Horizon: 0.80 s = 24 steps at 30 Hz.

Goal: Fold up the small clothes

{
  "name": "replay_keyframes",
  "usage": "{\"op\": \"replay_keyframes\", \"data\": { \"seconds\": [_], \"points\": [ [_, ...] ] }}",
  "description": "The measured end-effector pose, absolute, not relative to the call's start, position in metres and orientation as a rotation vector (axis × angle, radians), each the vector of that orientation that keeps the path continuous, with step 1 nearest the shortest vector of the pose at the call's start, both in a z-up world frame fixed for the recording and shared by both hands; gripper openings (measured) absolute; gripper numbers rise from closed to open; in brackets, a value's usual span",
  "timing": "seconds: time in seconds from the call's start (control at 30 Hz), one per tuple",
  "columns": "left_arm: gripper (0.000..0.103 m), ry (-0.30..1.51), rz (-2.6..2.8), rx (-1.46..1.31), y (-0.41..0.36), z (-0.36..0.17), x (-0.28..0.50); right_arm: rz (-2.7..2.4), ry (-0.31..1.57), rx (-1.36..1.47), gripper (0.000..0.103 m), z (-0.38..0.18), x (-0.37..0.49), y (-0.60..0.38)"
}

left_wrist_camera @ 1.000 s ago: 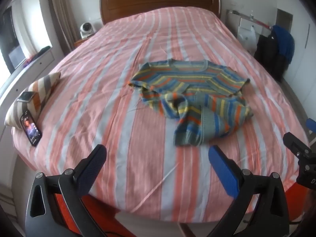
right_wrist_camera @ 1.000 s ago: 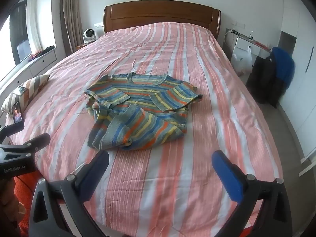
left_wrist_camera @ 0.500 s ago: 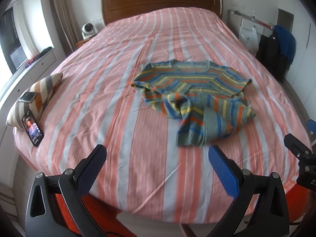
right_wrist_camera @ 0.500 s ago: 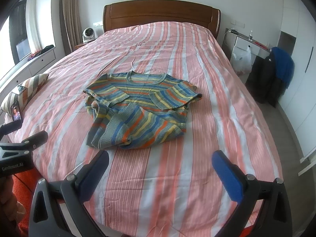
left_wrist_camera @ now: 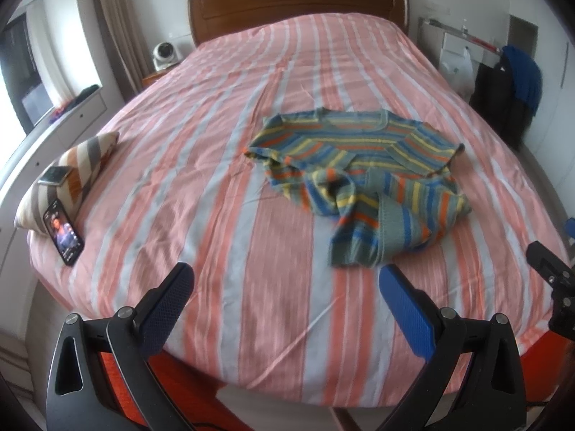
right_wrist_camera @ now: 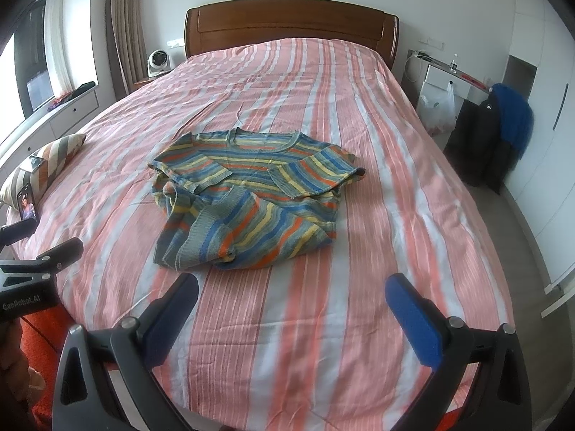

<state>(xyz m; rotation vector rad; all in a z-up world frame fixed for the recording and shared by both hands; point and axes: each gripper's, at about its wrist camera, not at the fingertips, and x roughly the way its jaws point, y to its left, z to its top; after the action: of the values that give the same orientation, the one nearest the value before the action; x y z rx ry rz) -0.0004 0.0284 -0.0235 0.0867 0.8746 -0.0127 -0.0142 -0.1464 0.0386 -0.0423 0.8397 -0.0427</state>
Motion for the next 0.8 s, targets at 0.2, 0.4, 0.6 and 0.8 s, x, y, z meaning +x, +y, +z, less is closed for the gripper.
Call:
{"op": "replay_keyframes", "data": {
  "seconds": [0.2, 0.4, 0.6, 0.8],
  "points": [
    [0.103, 0.879, 0.011, 0.057, 0.042, -0.024, 0.003, -0.062, 0.846, -0.057, 0.103, 0.038, -0.014, -0.15],
    [0.103, 0.877, 0.008, 0.056, 0.043, -0.023, 0.004, -0.044, 0.832, -0.032, 0.103, 0.038, -0.013, -0.148],
    [0.103, 0.886, -0.004, 0.072, 0.035, -0.024, 0.004, -0.046, 0.839, -0.023, 0.103, 0.036, -0.011, -0.147],
    [0.103, 0.901, -0.01, 0.079, 0.029, -0.027, 0.005, -0.056, 0.817, -0.027, 0.103, 0.035, -0.011, -0.151]
  ]
}}
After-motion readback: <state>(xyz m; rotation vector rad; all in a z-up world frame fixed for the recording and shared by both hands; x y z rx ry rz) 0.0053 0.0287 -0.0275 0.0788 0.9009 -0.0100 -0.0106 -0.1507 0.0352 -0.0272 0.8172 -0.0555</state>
